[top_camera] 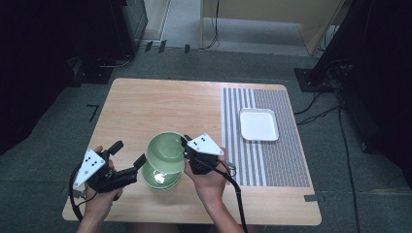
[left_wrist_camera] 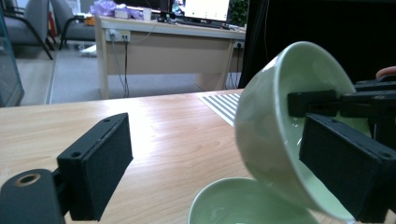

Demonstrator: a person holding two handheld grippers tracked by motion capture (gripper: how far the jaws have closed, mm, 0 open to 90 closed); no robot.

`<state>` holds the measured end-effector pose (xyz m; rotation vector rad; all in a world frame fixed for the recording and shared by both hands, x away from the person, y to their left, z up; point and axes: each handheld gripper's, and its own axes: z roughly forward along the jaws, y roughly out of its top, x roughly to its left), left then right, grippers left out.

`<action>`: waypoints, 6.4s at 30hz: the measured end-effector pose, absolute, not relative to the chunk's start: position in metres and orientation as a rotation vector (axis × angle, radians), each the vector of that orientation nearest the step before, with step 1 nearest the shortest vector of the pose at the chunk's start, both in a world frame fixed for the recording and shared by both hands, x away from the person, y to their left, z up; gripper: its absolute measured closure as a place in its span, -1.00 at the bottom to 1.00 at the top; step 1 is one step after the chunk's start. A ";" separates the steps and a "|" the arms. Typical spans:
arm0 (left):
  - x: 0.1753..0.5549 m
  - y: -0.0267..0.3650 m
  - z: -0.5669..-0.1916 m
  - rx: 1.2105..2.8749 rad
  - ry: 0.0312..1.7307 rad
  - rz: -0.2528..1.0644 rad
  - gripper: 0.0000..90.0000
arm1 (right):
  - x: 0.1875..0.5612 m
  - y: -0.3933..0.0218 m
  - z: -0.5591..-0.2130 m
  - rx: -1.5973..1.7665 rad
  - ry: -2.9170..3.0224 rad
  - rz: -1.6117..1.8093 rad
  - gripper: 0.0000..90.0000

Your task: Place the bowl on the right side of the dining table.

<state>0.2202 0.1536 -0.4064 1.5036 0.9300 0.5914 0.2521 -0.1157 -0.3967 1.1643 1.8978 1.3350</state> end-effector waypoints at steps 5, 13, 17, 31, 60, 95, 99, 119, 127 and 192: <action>0.222 0.157 -0.407 1.489 0.953 0.567 -1.00 | 0.252 -0.127 -0.392 1.169 1.870 1.337 0.89; 0.223 0.169 -0.411 1.494 1.013 0.581 -1.00 | 0.253 -0.147 -0.387 1.204 1.833 1.350 0.89; 0.224 0.179 -0.415 1.491 1.056 0.592 -1.00 | 0.255 -0.158 -0.388 1.216 1.822 1.348 0.89; 0.225 0.215 -0.440 1.502 1.237 0.649 -1.00 | 0.262 -0.198 -0.398 1.276 1.793 1.328 0.89; 0.247 0.240 -0.515 1.848 1.455 0.717 -1.00 | 0.273 -0.262 -0.406 1.413 1.683 1.307 0.89; 0.256 0.232 -0.519 1.906 1.553 0.647 -1.00 | 0.318 -0.330 -0.418 1.620 1.527 1.120 0.89; 0.256 0.232 -0.519 1.906 1.553 0.647 -1.00 | 0.326 -0.337 -0.424 1.655 1.522 1.094 0.89; 0.256 0.232 -0.519 1.906 1.552 0.647 -1.00 | 0.367 -0.360 -0.455 1.825 1.499 0.970 0.89; 0.256 0.232 -0.519 1.906 1.553 0.646 -1.00 | 0.377 -0.369 -0.469 1.904 1.488 0.938 0.89; 0.256 0.232 -0.519 1.906 1.553 0.647 -1.00 | 0.355 -0.389 -0.454 1.862 1.486 1.125 -0.61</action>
